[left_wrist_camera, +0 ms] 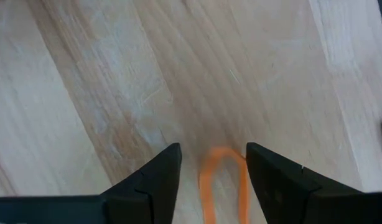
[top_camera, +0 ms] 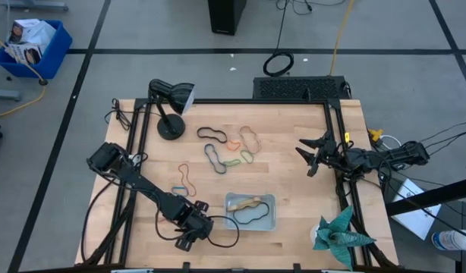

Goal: Pick and place rubber bands into bin
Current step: Put the bottom orange rubber band into the gray bin

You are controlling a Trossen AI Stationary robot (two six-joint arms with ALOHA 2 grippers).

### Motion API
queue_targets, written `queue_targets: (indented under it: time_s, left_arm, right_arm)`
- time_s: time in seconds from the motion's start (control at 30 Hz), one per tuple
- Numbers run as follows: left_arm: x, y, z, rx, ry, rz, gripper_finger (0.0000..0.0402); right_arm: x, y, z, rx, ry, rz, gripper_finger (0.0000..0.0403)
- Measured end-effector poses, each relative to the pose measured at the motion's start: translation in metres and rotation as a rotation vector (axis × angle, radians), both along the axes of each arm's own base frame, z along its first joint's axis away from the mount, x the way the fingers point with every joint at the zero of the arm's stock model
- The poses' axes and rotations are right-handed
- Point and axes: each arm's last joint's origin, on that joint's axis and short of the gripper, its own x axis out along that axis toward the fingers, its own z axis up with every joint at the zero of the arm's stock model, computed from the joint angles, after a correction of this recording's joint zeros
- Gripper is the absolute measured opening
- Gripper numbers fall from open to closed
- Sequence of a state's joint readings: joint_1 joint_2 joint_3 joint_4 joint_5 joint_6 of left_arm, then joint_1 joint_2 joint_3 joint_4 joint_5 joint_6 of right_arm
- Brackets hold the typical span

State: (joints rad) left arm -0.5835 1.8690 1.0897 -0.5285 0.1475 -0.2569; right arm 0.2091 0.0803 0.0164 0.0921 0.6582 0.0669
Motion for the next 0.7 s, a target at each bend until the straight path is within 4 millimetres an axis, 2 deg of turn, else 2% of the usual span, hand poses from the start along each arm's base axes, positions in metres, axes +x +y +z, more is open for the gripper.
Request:
queue_targets:
  time_s: [0.2,0.37,0.6,0.7]
  left_arm:
    - [0.0001,0.0006,-0.0005,0.008,-0.002,0.009,0.0118]
    - [0.0005,0.0009,-0.0005,-0.007,0.021,0.101,0.006]
    - [0.0008,0.0003,-0.0004,-0.013,0.022,0.12,0.0014]
    - [0.0029,0.0024,-0.0003,-0.025,0.028,0.162,0.0005]
  right_arm:
    - [0.0,0.0,0.0,0.0,0.0,0.0,0.0169]
    - [0.0,0.0,0.0,0.0,0.0,0.0,0.0169]
    - [0.0,0.0,0.0,0.0,0.0,0.0,0.0169]
    - [0.0,0.0,0.0,0.0,0.0,0.0,0.0169]
